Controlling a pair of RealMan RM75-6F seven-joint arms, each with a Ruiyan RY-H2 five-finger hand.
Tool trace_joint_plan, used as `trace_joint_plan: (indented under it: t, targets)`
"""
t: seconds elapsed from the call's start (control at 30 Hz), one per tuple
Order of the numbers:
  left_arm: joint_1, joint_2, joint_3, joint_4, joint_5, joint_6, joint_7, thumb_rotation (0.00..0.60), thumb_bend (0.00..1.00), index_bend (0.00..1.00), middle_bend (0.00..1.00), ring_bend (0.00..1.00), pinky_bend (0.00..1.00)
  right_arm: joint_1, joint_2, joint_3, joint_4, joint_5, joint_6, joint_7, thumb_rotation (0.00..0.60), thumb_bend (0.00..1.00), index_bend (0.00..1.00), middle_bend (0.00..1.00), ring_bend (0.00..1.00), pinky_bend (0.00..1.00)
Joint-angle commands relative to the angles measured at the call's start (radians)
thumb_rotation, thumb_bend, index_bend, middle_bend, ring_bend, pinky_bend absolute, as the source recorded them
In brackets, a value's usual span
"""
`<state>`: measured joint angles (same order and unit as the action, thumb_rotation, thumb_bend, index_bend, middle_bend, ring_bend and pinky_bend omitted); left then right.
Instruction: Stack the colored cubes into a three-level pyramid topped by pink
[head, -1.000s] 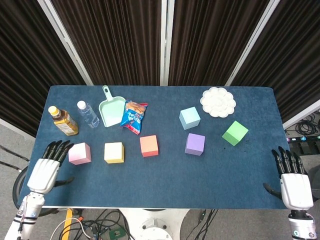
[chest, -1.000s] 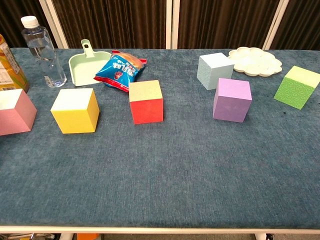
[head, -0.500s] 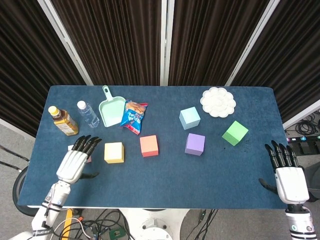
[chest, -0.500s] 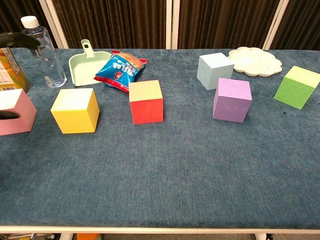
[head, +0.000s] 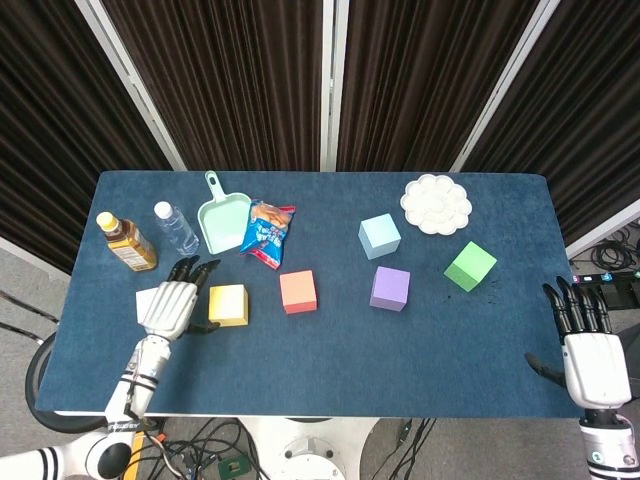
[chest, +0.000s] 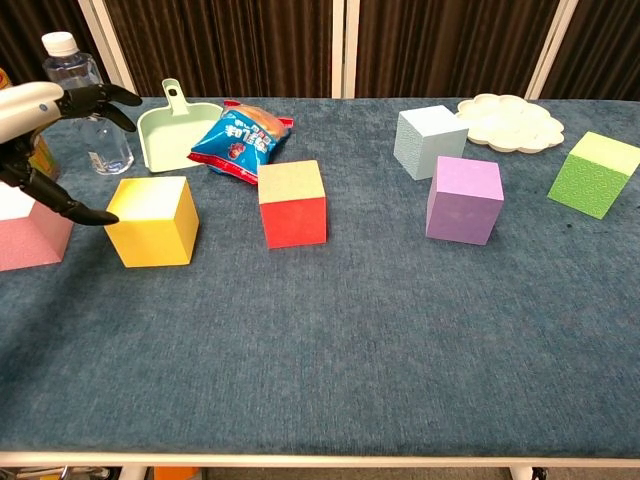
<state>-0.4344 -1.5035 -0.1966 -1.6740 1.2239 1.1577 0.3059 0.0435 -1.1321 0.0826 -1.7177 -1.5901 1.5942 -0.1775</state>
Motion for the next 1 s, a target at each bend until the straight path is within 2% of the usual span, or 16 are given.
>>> trace_joint_plan:
  t: [0.03, 0.23, 0.63, 1.0]
  targets:
    - [-0.01, -0.016, 0.0, 0.026, -0.022, -0.003, 0.001, 0.6, 0.01, 0.08, 0.17, 0.0, 0.05, 0.003, 0.0, 0.002, 0.0, 0.006, -0.005, -0.002, 0.6, 0.02, 0.0, 0.0, 0.0, 0.0]
    - [-0.015, -0.05, 0.019, 0.08, -0.022, -0.012, -0.043, 0.6, 0.01, 0.08, 0.18, 0.0, 0.05, 0.011, -0.012, 0.006, 0.009, 0.024, -0.025, -0.007, 0.6, 0.02, 0.0, 0.0, 0.0, 0.0]
    - [-0.037, -0.117, 0.029, 0.168, -0.013, -0.023, -0.086, 0.6, 0.02, 0.09, 0.32, 0.0, 0.05, 0.017, -0.032, 0.008, 0.032, 0.065, -0.053, -0.006, 0.6, 0.02, 0.0, 0.0, 0.0, 0.0]
    - [-0.06, -0.136, 0.014, 0.181, -0.007, -0.028, -0.113, 0.6, 0.16, 0.09, 0.38, 0.02, 0.06, 0.016, -0.039, 0.011, 0.057, 0.099, -0.067, 0.012, 0.6, 0.02, 0.0, 0.0, 0.0, 0.0]
